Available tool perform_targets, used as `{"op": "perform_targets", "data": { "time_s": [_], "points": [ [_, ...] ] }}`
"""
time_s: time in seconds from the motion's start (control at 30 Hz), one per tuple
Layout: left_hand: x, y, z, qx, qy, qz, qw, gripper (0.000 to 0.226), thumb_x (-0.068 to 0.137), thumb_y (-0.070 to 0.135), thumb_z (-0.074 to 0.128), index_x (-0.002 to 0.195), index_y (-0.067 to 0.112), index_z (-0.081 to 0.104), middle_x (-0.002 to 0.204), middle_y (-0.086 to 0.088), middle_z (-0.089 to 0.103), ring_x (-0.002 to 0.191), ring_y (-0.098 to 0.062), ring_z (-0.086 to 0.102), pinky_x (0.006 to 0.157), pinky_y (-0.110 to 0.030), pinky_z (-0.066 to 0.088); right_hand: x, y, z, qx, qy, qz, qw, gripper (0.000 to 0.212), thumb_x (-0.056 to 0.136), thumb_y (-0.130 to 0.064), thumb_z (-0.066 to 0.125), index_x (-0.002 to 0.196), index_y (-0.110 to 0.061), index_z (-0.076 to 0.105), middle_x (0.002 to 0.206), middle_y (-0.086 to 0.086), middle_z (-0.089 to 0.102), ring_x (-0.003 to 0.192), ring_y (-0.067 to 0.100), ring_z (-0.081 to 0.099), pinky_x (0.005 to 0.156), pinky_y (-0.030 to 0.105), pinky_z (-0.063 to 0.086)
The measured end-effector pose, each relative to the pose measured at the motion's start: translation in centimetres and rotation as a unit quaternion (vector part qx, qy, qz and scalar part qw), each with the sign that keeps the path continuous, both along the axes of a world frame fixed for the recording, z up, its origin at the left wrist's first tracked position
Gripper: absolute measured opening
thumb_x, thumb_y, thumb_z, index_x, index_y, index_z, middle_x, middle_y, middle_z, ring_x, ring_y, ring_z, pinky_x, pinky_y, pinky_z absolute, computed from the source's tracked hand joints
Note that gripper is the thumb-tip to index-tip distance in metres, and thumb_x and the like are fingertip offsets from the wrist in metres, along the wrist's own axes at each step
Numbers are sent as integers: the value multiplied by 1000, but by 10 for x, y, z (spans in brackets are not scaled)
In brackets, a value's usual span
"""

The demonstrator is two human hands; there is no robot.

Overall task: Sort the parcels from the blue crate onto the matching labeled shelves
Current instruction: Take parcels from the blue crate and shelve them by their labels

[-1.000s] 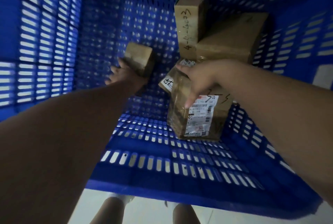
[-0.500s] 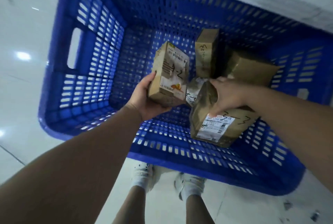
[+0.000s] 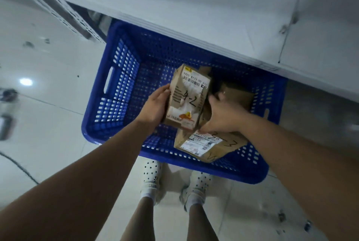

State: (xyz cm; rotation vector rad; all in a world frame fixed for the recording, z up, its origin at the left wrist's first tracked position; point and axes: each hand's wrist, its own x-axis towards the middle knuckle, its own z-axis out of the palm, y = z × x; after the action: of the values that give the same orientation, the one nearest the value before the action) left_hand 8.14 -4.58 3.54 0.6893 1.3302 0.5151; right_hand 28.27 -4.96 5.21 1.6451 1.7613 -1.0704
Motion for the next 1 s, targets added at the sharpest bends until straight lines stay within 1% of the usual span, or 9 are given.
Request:
{"op": "perform_targets", "data": {
  "time_s": [0.07, 0.17, 0.37, 0.47, 0.6, 0.67, 0.77, 0.87, 1.0],
  "points": [
    [7, -9, 29, 36, 0, -42, 998, 43, 92, 49, 52, 125, 21, 54, 109, -4, 69, 94, -20, 69, 80, -40, 57, 3, -12, 26, 18, -3, -7, 1000, 119, 59, -71, 73, 151, -24, 13, 148, 11, 26, 132, 32, 37, 104, 41, 39],
    [14, -12, 73, 45, -4, -127, 991, 53, 82, 27, 72, 128, 19, 46, 113, -4, 68, 97, -19, 69, 81, -39, 58, 10, -22, 68, 23, 7, -30, 999, 118, 60, -68, 75, 151, -24, 15, 152, 12, 24, 132, 31, 39, 103, 41, 41],
    [21, -13, 165, 63, -18, -93, 993, 45, 83, 11, 71, 124, 16, 52, 109, -5, 70, 92, -19, 71, 74, -34, 59, 36, -30, 173, 27, 36, -139, 989, 133, 56, -66, 79, 155, -26, -1, 156, 0, 16, 140, 24, 28, 107, 39, 36],
    [27, -9, 215, 73, -32, -107, 991, 41, 83, 9, 70, 121, 15, 55, 106, -7, 71, 90, -22, 71, 71, -32, 58, 60, -34, 236, 25, 65, -242, 968, 126, 52, -65, 81, 153, -28, 16, 150, 1, 35, 129, 23, 44, 104, 40, 43],
    [48, -3, 287, 94, -53, -186, 977, 44, 81, 12, 72, 122, 16, 55, 104, -8, 71, 88, -25, 71, 74, -41, 58, 97, -61, 334, 44, 117, -360, 925, 75, 66, -48, 82, 129, -35, 43, 110, -8, 63, 91, 10, 64, 77, 30, 55],
    [65, -4, 324, 118, -59, -195, 972, 47, 81, 13, 73, 123, 18, 55, 103, -5, 72, 86, -22, 72, 74, -40, 59, 112, -79, 382, 75, 111, -396, 908, 87, 65, -51, 81, 139, -30, 41, 117, -6, 62, 90, 8, 64, 75, 27, 54],
    [98, -10, 384, 169, -89, -237, 952, 49, 81, 14, 73, 125, 22, 55, 106, -5, 71, 90, -25, 71, 80, -45, 57, 134, -116, 452, 143, 92, -442, 880, 111, 51, -65, 79, 147, -28, 36, 128, -8, 57, 93, 6, 63, 79, 25, 52],
    [131, -22, 436, 209, -125, -293, 925, 48, 81, 13, 72, 126, 22, 55, 107, -6, 71, 90, -25, 71, 75, -42, 58, 152, -157, 511, 184, 87, -492, 847, 99, 67, -54, 79, 149, -30, 30, 128, -6, 53, 96, 11, 61, 83, 29, 52],
    [175, -51, 507, 262, -177, -379, 870, 31, 89, 15, 62, 118, 23, 58, 98, 0, 74, 80, -17, 73, 57, -29, 57, 175, -209, 574, 235, 81, -524, 815, 103, 66, -51, 80, 151, -29, 27, 137, 1, 54, 102, 17, 62, 92, 35, 52]
  ]
}}
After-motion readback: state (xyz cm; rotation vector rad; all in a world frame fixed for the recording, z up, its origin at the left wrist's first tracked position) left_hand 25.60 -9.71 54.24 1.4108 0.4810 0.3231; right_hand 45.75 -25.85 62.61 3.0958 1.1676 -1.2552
